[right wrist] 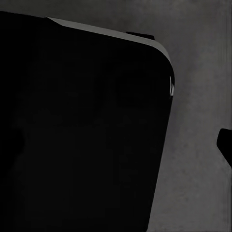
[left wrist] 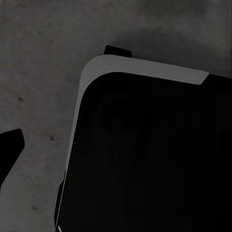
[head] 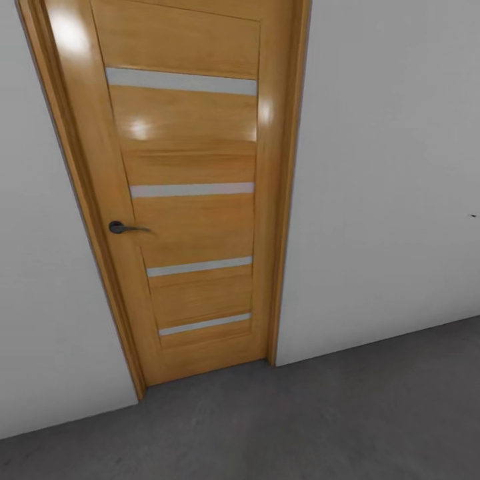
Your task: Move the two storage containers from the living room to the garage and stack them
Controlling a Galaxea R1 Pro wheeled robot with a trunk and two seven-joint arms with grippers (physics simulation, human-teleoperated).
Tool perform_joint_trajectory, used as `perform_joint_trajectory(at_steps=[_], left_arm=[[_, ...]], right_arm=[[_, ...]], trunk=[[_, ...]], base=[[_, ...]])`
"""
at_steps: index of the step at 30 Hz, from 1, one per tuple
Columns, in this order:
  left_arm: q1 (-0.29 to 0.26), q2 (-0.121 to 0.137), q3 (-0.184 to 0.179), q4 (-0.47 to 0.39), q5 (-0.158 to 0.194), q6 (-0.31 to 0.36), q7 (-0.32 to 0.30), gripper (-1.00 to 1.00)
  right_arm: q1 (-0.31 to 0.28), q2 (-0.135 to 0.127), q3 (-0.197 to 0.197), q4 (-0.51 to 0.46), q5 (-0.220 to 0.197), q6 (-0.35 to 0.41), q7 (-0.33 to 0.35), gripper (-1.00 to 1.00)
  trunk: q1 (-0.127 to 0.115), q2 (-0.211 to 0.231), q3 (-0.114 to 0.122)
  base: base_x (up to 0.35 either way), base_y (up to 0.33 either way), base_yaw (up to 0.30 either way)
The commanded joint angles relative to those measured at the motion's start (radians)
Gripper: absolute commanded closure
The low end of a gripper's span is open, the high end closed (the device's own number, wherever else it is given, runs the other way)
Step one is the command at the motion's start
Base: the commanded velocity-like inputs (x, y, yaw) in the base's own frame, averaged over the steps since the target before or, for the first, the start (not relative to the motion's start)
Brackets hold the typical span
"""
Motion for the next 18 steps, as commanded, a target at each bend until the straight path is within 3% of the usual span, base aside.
perform_joint_trajectory(at_steps=[1, 18], left_arm=[[0.000, 0.000, 0.004, -0.001, 0.003, 0.000, 0.001, -1.00], [0.000, 0.000, 0.004, -0.001, 0.003, 0.000, 0.001, -1.00]], right_arm=[[0.000, 0.000, 0.007, 0.001, 0.003, -0.003, -0.001, -1.00], [0.000, 0.001, 0.010, 0.000, 0.007, -0.001, 0.001, -1.00]], trunk=[[0.001, 0.000, -0.001], [0.001, 0.000, -0.001]], base=[[0.322, 0.000, 0.002], [0.322, 0.000, 0.000]])
